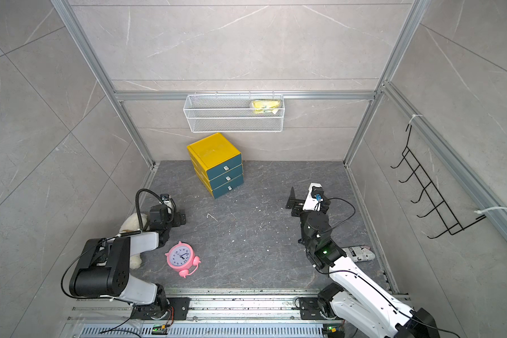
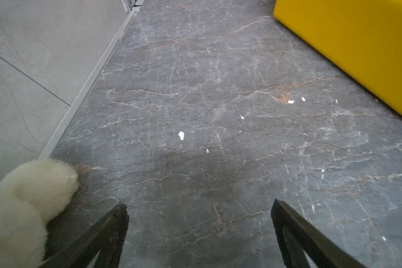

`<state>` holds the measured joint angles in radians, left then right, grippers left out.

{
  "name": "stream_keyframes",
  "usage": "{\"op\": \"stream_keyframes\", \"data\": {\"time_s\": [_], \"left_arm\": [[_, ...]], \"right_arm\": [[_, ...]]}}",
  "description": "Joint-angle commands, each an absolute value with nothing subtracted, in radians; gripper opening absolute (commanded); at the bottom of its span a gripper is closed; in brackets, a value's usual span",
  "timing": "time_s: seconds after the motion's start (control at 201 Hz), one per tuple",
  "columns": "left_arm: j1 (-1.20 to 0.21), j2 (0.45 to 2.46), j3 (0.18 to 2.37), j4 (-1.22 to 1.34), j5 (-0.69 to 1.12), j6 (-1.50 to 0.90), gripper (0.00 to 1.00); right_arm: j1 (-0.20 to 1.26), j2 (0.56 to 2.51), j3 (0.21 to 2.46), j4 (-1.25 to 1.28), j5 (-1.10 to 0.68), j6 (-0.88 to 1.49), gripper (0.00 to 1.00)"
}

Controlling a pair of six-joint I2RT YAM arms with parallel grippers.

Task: Place the fruit knives into the drawer by color
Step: Reset both arms

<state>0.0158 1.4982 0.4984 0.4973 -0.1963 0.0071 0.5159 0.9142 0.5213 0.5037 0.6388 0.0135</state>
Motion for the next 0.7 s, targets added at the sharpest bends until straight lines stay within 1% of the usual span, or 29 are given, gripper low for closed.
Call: {"op": "stream_keyframes", "data": {"time_s": [0.0,0.075,0.154,0.234,0.299,0.428,0.488,0.538,0.592,0.692], "left_arm": [[0.02,1.499,0.526,0.558,-0.158,-0.011,1.0],[0.017,1.496,0.522,0.561,-0.168,-0.012,1.0],[0.018,1.48,0.488,0.609,-0.236,-0.042,1.0],[0.018,1.474,0.464,0.648,-0.253,-0.051,1.0],[0.019,1.476,0.466,0.645,-0.249,-0.051,1.0],[0.027,1.473,0.464,0.644,-0.235,-0.054,1.0],[0.028,1.474,0.464,0.644,-0.235,-0.054,1.0],[0.027,1.474,0.463,0.644,-0.235,-0.054,1.0],[0.027,1.474,0.465,0.644,-0.235,-0.054,1.0],[0.027,1.469,0.457,0.655,-0.237,-0.053,1.0]], "right_arm": [[0.483,0.994,0.483,0.62,0.748,-0.134,1.0],[0.433,1.076,0.458,0.613,0.755,-0.11,1.0],[0.368,1.169,0.427,0.612,0.751,-0.035,1.0],[0.312,1.257,0.388,0.662,0.702,0.022,1.0],[0.289,1.329,0.362,0.736,0.673,0.027,1.0],[0.253,1.475,0.328,0.974,0.606,-0.011,1.0],[0.25,1.47,0.387,0.814,0.523,-0.006,1.0],[0.241,1.504,0.403,0.844,0.487,-0.029,0.99],[0.228,1.487,0.423,0.76,0.46,-0.005,0.99],[0.221,1.485,0.381,0.851,0.46,-0.01,0.99]]}}
